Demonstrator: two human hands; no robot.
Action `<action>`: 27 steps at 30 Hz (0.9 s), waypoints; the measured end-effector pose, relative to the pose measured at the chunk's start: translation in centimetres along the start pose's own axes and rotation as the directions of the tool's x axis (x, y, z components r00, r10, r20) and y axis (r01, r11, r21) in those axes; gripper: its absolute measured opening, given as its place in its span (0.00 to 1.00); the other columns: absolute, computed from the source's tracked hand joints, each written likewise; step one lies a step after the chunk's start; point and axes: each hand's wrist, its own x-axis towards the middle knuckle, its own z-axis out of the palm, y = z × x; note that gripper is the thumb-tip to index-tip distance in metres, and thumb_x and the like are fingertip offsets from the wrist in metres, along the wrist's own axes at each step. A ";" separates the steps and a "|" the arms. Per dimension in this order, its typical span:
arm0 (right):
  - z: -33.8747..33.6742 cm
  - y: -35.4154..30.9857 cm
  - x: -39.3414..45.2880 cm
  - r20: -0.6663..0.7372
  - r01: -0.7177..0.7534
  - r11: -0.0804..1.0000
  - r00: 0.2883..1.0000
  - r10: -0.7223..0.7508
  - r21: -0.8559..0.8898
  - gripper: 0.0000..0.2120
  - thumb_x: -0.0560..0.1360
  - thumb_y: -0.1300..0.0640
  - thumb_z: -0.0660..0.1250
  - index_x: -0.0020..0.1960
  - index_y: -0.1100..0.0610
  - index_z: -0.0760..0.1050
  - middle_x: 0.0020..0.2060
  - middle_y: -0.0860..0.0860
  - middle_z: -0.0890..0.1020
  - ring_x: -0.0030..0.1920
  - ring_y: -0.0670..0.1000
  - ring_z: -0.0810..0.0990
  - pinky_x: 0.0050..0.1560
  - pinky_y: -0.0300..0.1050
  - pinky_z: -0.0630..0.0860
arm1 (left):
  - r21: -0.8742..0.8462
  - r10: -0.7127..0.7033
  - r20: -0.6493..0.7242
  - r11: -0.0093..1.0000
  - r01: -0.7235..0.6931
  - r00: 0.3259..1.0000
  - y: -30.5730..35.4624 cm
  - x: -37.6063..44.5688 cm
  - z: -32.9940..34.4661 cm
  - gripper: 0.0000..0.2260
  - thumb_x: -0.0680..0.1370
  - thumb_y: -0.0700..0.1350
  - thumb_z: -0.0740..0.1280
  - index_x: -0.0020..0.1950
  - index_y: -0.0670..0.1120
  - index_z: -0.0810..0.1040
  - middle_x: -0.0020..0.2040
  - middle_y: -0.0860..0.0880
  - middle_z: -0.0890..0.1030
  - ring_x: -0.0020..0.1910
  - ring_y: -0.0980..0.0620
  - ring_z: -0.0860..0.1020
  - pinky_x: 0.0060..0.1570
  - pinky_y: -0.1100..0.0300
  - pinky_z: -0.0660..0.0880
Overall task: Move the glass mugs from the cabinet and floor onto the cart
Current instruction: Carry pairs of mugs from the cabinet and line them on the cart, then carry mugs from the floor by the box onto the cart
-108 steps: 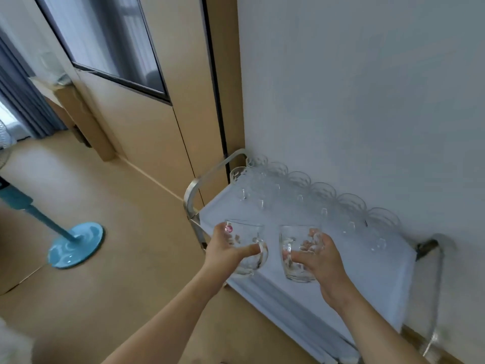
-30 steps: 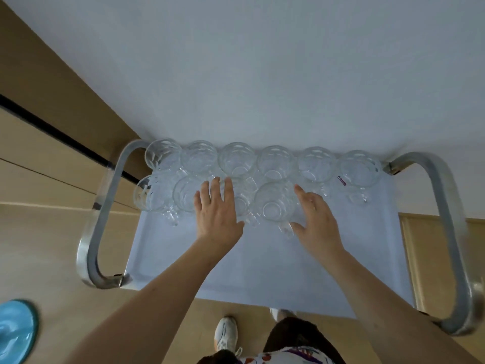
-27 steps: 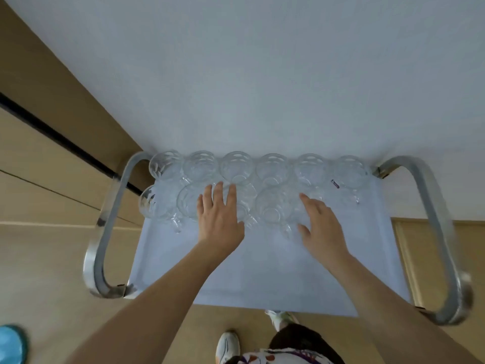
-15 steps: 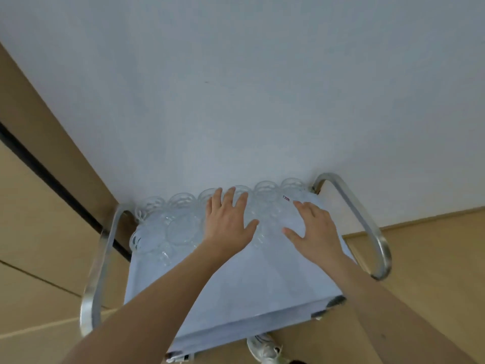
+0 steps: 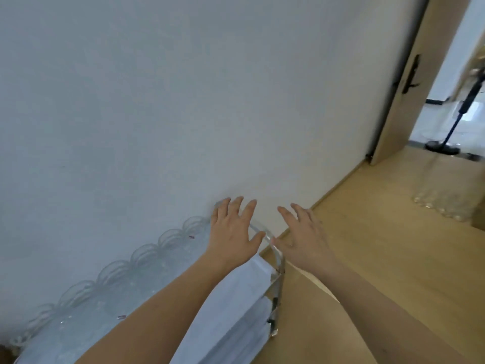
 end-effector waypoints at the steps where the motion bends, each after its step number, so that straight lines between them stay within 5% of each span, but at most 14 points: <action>1: -1.0 1.4 -0.2 -0.009 -0.031 0.999 0.999 0.031 -0.009 0.38 0.76 0.34 0.62 0.80 0.44 0.53 0.80 0.53 0.55 0.78 0.58 0.54 0.76 0.58 0.57 | 0.004 0.033 0.002 0.999 -0.033 0.999 1.6 1.1 0.3 0.34 0.77 0.65 0.60 0.81 0.55 0.54 0.80 0.46 0.57 0.79 0.40 0.52 0.76 0.42 0.53; 14: -8.3 23.6 -2.6 -0.137 -0.340 0.909 0.939 0.315 -0.240 0.32 0.69 0.48 0.70 0.72 0.46 0.65 0.72 0.60 0.67 0.69 0.65 0.67 0.67 0.67 0.65 | 0.008 0.308 0.070 0.951 -0.309 0.949 23.9 13.1 7.6 0.34 0.74 0.66 0.59 0.78 0.56 0.55 0.79 0.45 0.55 0.76 0.40 0.53 0.73 0.38 0.54; 27: -13.4 43.7 -2.9 -0.121 -0.514 0.816 0.857 0.500 -0.266 0.31 0.76 0.46 0.64 0.76 0.46 0.56 0.76 0.57 0.59 0.75 0.62 0.59 0.73 0.62 0.59 | -0.061 0.467 0.138 0.884 -0.463 0.873 42.9 22.8 17.0 0.32 0.74 0.66 0.61 0.75 0.56 0.60 0.77 0.45 0.61 0.73 0.41 0.60 0.70 0.41 0.61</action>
